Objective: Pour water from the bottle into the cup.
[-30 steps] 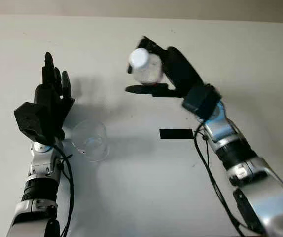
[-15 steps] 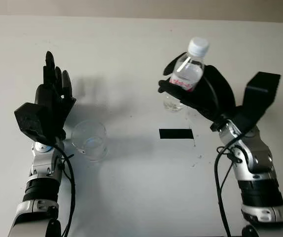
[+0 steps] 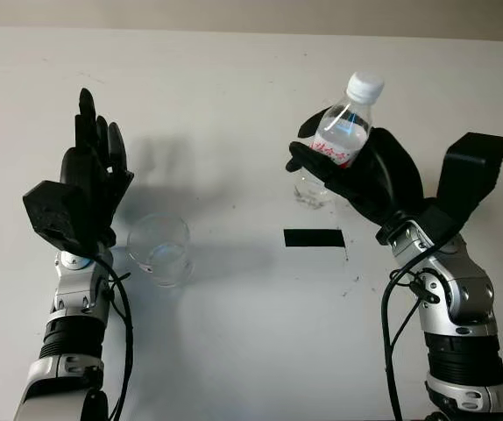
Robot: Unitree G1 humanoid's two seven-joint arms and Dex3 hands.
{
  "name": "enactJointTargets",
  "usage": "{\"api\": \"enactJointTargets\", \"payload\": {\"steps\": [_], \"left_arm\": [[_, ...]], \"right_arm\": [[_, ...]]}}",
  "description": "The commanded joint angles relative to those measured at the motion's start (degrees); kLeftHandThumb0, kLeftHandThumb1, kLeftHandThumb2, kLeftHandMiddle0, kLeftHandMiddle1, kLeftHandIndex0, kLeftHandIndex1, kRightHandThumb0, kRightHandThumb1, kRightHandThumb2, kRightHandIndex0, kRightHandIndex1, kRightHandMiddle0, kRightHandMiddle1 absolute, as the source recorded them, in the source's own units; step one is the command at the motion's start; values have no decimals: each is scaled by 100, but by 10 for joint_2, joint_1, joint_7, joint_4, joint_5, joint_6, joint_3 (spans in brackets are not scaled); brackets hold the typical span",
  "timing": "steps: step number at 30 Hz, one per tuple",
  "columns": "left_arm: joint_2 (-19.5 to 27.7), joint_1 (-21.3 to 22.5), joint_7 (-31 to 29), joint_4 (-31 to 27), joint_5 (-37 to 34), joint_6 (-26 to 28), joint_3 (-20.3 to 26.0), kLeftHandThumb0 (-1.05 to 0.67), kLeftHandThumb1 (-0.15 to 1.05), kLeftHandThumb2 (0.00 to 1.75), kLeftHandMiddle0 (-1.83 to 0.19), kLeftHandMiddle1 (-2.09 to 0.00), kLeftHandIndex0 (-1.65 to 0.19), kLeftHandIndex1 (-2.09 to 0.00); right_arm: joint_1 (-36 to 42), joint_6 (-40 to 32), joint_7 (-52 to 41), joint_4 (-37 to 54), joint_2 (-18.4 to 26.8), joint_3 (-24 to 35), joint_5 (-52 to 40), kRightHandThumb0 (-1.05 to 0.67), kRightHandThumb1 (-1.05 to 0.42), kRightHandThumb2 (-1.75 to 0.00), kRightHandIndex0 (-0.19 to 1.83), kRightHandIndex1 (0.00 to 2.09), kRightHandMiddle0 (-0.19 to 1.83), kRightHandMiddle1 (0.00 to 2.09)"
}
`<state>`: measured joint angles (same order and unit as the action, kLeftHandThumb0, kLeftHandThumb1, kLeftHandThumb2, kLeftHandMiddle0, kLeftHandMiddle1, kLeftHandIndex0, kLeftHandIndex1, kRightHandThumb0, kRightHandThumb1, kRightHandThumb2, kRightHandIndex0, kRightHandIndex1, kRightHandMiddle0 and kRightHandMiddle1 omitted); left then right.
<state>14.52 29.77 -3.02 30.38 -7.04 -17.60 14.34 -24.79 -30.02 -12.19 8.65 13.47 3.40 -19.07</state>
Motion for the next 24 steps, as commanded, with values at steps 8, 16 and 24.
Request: {"api": "enactJointTargets", "payload": {"steps": [8, 16, 24], "left_arm": [[5, -15, -2, -24, -4, 8, 6, -71, 105, 69, 10, -5, 13, -6], [8, -22, -7, -33, -4, 13, 8, -70, 105, 70, 10, -5, 13, -6], [9, -24, -1, -34, -1, 15, 8, -71, 105, 69, 10, -6, 13, -6]], "right_arm": [[-1, -62, -21, 31, 10, -14, 4, -17, -105, -34, 117, 209, 49, 209], [21, -81, -17, 46, 1, -13, 6, -18, -105, -37, 125, 209, 59, 209], [52, -91, -9, 62, -2, -23, 14, -20, -105, -39, 117, 209, 32, 209]]}}
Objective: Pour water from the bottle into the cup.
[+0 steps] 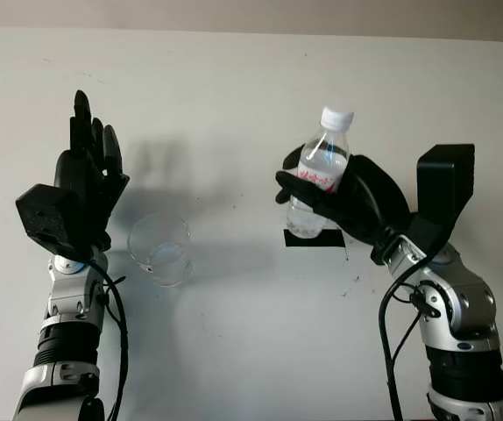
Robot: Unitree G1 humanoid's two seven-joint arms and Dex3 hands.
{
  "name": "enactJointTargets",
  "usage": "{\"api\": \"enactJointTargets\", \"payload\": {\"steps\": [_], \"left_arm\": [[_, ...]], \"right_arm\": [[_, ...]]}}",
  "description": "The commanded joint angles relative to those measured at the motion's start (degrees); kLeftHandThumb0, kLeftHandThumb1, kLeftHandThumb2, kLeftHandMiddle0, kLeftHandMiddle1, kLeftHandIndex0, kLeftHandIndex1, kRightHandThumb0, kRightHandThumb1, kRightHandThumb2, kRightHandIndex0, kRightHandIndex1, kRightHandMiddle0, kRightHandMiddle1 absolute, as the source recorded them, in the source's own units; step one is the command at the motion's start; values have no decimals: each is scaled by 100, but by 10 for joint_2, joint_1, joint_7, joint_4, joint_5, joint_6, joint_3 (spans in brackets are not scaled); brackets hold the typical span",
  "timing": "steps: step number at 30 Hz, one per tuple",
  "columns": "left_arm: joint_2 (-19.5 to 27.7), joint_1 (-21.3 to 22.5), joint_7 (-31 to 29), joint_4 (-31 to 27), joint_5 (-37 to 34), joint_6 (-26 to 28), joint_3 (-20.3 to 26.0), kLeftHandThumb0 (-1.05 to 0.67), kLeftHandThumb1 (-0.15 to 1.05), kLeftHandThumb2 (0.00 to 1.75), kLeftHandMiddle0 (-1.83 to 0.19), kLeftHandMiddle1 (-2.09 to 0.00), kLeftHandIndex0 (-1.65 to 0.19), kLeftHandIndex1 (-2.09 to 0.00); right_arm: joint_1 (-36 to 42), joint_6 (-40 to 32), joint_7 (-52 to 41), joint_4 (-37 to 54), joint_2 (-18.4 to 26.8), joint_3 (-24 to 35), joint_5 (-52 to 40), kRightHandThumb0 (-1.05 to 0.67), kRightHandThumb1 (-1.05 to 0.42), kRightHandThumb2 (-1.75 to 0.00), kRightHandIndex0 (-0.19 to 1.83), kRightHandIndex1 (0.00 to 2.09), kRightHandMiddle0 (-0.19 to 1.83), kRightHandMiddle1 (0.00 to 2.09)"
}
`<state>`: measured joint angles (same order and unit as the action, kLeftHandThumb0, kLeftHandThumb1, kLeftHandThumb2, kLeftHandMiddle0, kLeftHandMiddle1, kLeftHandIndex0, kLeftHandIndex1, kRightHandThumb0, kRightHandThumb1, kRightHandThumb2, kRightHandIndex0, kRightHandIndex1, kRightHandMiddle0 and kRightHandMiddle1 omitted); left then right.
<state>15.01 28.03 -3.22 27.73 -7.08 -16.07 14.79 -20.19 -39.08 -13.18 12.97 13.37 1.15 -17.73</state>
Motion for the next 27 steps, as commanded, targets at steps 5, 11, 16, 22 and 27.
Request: {"api": "enactJointTargets", "payload": {"steps": [5, 11, 16, 22, 27], "left_arm": [[6, -7, 3, -7, 0, 3, 3, -71, 105, 69, 9, -6, 12, -6], [8, -5, -1, -5, -2, 2, 4, -71, 105, 69, 9, -6, 12, -6], [11, -4, -2, -7, -2, 6, 4, -71, 105, 69, 9, -6, 12, -6], [13, -2, 0, -8, 1, 11, 3, -72, 105, 69, 10, -5, 13, -5], [13, -2, -2, -9, -1, 9, 2, -72, 105, 69, 10, -5, 14, -5]], "right_arm": [[20, 0, 6, 17, -3, 0, 6, -21, -105, -39, 117, 209, 29, 209], [36, 29, 0, 3, -5, -3, 16, -23, -105, -39, 118, 209, 25, 209], [45, 88, -14, -25, -5, -14, 38, -24, -105, -35, 113, 209, 21, 209], [58, 146, -30, -51, -10, -13, 49, -28, -105, -27, 66, 209, 7, 209], [73, 176, -36, -63, -17, -8, 51, -33, -105, -17, 1, 209, -8, 209]]}}
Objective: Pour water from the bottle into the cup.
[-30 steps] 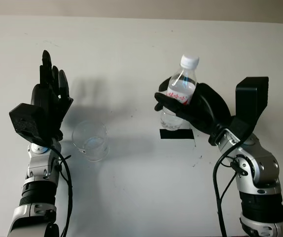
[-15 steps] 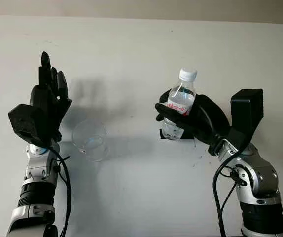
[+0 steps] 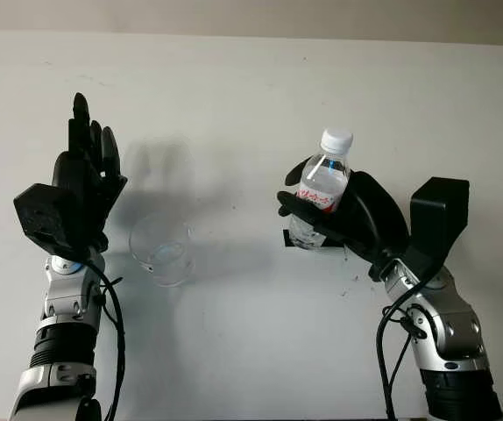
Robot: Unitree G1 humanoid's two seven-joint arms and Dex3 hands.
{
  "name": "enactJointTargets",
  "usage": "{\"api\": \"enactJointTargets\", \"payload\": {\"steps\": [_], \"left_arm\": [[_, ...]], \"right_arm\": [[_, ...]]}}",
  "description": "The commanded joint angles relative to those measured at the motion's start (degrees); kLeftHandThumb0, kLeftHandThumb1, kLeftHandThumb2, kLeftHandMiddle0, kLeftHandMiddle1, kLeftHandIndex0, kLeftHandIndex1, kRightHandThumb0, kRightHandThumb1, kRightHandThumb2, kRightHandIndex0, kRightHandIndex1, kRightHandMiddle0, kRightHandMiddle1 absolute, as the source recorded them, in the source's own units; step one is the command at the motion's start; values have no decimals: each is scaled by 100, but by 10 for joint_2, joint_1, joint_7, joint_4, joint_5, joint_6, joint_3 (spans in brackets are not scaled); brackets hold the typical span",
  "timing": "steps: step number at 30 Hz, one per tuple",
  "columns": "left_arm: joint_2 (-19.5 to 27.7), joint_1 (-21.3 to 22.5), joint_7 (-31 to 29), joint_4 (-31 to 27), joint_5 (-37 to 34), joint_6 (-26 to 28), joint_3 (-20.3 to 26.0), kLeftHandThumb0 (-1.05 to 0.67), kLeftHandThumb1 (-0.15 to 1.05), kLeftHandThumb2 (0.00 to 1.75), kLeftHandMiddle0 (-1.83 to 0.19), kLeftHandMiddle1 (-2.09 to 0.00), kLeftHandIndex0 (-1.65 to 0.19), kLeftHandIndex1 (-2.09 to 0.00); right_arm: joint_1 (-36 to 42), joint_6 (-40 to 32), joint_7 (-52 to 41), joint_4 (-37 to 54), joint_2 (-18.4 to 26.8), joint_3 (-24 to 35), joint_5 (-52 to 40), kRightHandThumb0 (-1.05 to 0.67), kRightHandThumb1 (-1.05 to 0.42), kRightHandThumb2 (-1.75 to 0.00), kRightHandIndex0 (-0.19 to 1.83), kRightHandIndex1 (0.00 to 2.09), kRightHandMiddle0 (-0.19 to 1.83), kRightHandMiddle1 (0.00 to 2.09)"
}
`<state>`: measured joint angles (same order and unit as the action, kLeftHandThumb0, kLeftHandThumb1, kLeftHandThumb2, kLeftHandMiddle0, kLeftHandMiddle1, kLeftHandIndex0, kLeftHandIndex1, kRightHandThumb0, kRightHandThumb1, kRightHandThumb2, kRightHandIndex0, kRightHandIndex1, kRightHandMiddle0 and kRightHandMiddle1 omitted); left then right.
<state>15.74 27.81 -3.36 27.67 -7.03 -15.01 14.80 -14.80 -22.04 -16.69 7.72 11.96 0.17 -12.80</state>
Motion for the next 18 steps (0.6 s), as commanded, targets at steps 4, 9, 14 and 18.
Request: {"api": "enactJointTargets", "payload": {"steps": [4, 9, 14, 18], "left_arm": [[3, -1, -2, -9, -4, 0, 3, -71, 105, 69, 9, -6, 13, -6], [3, -1, -2, -7, -5, 0, 3, -72, 105, 67, 8, -6, 12, -6], [3, 0, -1, -6, -5, -1, 4, -72, 105, 68, 8, -6, 12, -6], [3, -1, -2, -6, -3, -2, 3, -71, 105, 68, 9, -5, 13, -5]], "right_arm": [[37, 31, 7, -12, -9, 0, 13, -39, -104, -9, -3, 209, -10, 209], [53, 33, 4, -11, -16, 1, 8, -48, -101, -5, -18, 204, -19, 201], [59, -9, 3, 10, -12, 2, -1, -51, -97, -5, -19, 140, -19, 141], [60, -38, 4, 20, -10, 7, -8, -54, -96, -5, -19, 103, -19, 117]]}}
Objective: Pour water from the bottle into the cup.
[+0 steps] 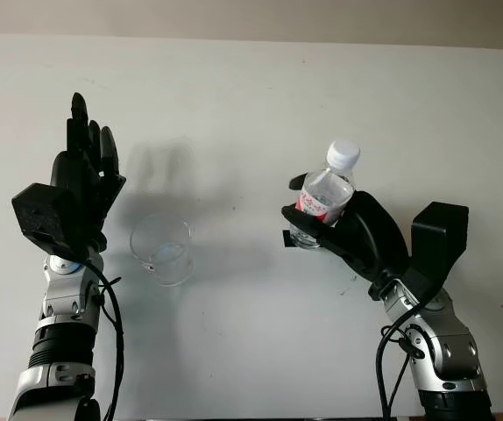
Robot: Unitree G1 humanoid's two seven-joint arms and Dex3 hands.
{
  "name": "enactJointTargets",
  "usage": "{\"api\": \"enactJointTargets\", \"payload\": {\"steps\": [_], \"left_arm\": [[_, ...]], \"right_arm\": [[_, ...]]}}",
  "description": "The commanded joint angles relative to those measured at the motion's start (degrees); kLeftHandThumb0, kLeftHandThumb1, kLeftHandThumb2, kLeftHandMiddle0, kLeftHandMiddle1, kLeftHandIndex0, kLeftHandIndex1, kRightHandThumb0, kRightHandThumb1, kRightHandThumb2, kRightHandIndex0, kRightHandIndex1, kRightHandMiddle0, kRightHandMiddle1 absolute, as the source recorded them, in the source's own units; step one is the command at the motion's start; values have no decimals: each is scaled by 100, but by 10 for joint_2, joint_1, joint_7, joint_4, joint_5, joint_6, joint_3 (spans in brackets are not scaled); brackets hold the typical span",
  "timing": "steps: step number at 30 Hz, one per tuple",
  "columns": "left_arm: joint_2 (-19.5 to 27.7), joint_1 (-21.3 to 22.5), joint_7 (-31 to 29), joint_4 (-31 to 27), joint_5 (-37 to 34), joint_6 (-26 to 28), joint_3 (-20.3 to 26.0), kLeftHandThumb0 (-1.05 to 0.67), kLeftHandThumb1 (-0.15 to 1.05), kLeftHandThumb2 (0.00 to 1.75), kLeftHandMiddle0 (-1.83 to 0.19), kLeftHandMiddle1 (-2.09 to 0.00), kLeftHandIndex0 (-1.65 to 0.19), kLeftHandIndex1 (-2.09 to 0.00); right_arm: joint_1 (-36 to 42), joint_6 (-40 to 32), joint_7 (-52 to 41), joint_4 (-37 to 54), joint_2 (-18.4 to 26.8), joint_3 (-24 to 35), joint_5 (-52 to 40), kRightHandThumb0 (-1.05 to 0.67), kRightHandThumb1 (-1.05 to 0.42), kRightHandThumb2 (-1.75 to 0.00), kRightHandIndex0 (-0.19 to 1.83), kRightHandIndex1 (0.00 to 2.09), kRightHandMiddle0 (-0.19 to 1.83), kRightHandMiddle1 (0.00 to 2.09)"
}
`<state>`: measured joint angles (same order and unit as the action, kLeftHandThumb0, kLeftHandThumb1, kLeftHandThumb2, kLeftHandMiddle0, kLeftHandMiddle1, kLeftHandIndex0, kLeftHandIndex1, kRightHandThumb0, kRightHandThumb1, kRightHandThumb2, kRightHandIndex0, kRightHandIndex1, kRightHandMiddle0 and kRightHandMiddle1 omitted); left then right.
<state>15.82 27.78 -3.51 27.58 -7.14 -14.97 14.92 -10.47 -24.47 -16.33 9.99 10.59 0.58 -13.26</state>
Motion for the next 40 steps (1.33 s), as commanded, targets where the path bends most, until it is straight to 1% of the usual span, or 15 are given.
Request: {"api": "enactJointTargets", "payload": {"steps": [1, 2, 3, 4, 6, 7, 9, 10, 13, 16, 21, 24, 28, 33, 40], "left_arm": [[2, 0, -1, -5, -2, -2, 1, -71, 105, 69, 9, -5, 13, -5], [2, -1, -1, -6, -2, -2, 1, -71, 105, 69, 9, -5, 13, -5], [1, -1, 0, -6, -2, -1, 1, -71, 105, 69, 9, -5, 12, -5], [1, 0, 0, -6, -2, -2, 1, -71, 105, 69, 9, -5, 12, -5], [0, 0, 0, -4, -2, -4, 1, -71, 105, 69, 8, -5, 12, -5], [0, 1, -1, -2, -2, -6, 1, -71, 105, 69, 8, -6, 12, -6], [-1, 2, 0, 1, -2, -8, 1, -71, 105, 68, 8, -6, 11, -6], [-2, 3, 0, 2, -3, -7, 1, -71, 105, 68, 7, -6, 11, -6], [-2, 3, -1, 1, -4, -4, 0, -72, 105, 68, 8, -5, 11, -6], [-3, 2, -1, 1, -4, -4, 1, -72, 105, 68, 7, -6, 11, -6], [-1, 5, -1, 3, -2, -3, 0, -70, 105, 68, 8, -5, 12, -5], [-1, 7, -3, 6, -3, -6, -1, -71, 105, 68, 8, -5, 12, -5], [-1, 10, -4, 10, -2, -9, -1, -71, 105, 67, 8, -5, 13, -5], [1, 13, 0, 11, 4, -12, -4, -70, 105, 68, 9, -5, 13, -5], [-1, 17, -2, 19, 1, -15, -4, -70, 105, 69, 9, -5, 14, -5]], "right_arm": [[17, -19, -2, -2, 5, 3, -5, -55, -96, -5, -19, 97, -19, 111], [18, -23, -3, 0, 7, 4, -5, -55, -96, -5, -19, 90, -19, 105], [18, -26, -4, 1, 9, 5, -6, -58, -95, -5, -19, 76, -19, 93], [19, -23, -10, 0, 13, 4, -5, -58, -95, -5, -19, 71, -19, 88], [18, -11, -22, -4, 21, 4, -3, -63, -95, -5, -19, 38, -19, 56], [18, 5, -26, -9, 24, 4, 3, -66, -95, -5, -18, 22, -19, 38], [12, 56, -34, -34, 30, 5, 18, -69, -95, -5, -19, 6, -19, 11], [8, 84, -32, -50, 32, 6, 30, -69, -95, -6, -19, 3, -19, 5], [-23, 211, -8, -144, 35, 15, 77, -75, -95, -5, -19, 0, -19, 1], [-56, 300, 4, -227, 35, 30, 91, -83, -95, -5, -19, 0, -19, 0], [-75, 379, 37, -281, 44, 35, 128, -89, -97, -6, -19, 0, -19, 0], [-80, 409, 53, -301, 42, 40, 133, -92, -98, -6, -19, 0, -19, 0], [-81, 426, 62, -313, 38, 43, 129, -97, -99, -6, -19, 0, -19, 0], [-70, 426, 31, -304, 34, 38, 106, -95, -98, -5, -19, 0, -19, 0], [-67, 440, 5, -297, 17, 29, 90, -94, -98, -5, -19, 0, -19, 0]]}}
